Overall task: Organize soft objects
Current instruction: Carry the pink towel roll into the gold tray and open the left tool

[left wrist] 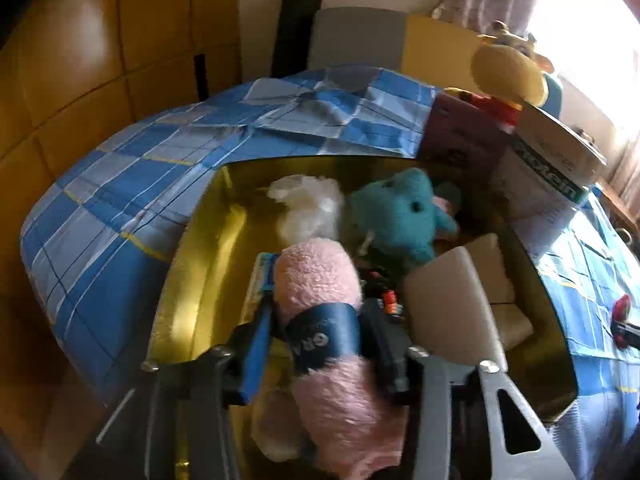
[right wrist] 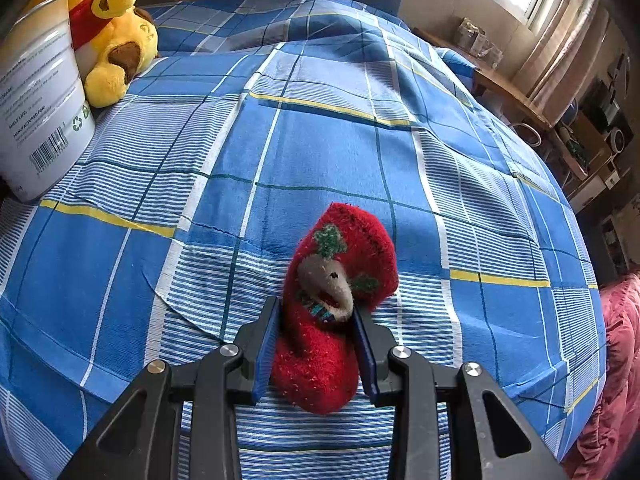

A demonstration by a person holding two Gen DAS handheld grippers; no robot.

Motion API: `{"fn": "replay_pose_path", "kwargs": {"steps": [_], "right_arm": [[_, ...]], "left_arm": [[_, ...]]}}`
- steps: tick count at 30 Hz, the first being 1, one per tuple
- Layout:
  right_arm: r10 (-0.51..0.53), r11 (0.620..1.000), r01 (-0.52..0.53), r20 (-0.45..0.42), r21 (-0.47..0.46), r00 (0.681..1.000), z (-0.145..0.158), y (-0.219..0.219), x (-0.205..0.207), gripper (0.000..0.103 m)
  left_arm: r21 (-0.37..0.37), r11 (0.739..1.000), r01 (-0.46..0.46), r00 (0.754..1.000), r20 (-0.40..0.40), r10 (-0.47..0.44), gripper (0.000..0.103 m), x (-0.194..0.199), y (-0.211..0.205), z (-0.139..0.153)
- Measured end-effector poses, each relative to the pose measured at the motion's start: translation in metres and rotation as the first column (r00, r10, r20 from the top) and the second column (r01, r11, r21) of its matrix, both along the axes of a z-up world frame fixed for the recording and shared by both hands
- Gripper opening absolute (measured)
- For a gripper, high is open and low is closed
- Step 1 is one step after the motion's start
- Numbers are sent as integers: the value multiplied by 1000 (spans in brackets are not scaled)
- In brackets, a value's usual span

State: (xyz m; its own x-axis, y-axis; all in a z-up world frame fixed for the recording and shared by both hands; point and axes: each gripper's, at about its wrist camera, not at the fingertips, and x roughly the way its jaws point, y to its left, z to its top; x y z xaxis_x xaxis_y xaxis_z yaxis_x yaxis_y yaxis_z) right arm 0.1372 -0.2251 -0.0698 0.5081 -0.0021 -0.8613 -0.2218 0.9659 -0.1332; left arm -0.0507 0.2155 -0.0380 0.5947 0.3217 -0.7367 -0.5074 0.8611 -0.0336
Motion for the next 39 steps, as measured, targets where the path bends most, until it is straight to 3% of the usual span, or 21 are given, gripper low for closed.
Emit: {"fn": "replay_pose_path", "kwargs": {"steps": [2, 5, 10, 20, 26, 36, 39], "right_arm": [[-1, 1000, 1, 0, -4, 1000, 0, 1, -1, 35], [-4, 1000, 4, 1, -7, 1000, 0, 1, -1, 35], [-7, 1000, 7, 1, -8, 1000, 0, 1, -1, 35], [-13, 1000, 13, 1, -9, 1000, 0, 2, -2, 34], [-31, 999, 31, -6, 14, 999, 1, -1, 0, 34], [-55, 998, 56, -15, 39, 998, 0, -3, 2, 34], [-81, 995, 82, -40, 49, 996, 2, -6, 9, 30]], "left_arm": [[-6, 1000, -23, 1000, 6, 23, 65, -4, 9, 0], [-34, 999, -39, 999, 19, 40, 73, -10, 20, 1], [-54, 997, -61, 997, 43, 63, 80, -22, 33, 9], [45, 995, -84, 994, 75, 81, 81, -39, 34, 30], [88, 996, -30, 993, 121, 19, 83, -41, 18, 50], [52, 998, 39, 990, 133, -46, 87, -33, 4, 52], [41, 998, 47, 989, 136, -52, 88, -32, 5, 51]]}}
